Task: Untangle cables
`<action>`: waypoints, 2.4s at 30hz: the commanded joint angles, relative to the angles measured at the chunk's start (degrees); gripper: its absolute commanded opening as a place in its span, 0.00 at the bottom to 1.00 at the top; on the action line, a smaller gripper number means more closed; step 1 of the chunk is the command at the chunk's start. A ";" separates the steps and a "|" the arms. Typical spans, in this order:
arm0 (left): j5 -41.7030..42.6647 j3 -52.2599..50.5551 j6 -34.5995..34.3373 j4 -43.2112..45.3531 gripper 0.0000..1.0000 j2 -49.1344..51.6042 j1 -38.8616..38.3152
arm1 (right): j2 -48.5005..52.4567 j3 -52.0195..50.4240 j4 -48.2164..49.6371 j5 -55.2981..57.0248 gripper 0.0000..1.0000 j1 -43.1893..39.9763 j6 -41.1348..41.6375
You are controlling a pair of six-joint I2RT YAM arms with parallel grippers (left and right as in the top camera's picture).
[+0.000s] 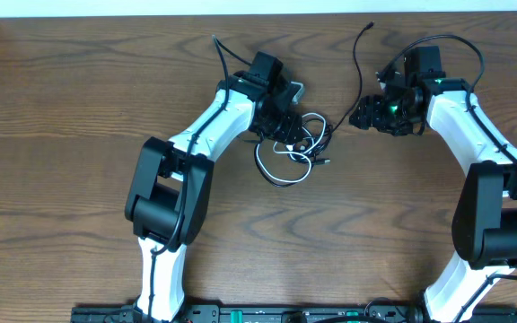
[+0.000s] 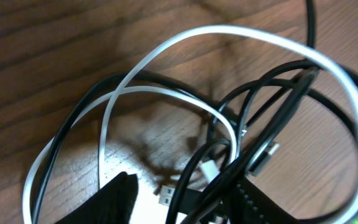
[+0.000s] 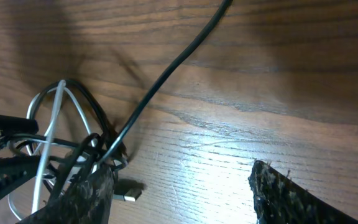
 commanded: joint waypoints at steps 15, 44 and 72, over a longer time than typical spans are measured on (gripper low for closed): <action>-2.10 2.89 -13.25 2.73 0.08 -12.04 2.01 | -4.09 0.61 3.32 -20.72 0.54 3.41 -18.60; 8.76 2.86 -30.93 -0.87 0.08 -19.06 4.81 | -9.84 0.59 17.27 -7.34 0.51 13.16 -2.84; 15.12 2.86 -28.04 -2.36 0.08 -19.04 4.81 | -7.65 0.57 19.61 -2.23 0.14 15.76 -2.84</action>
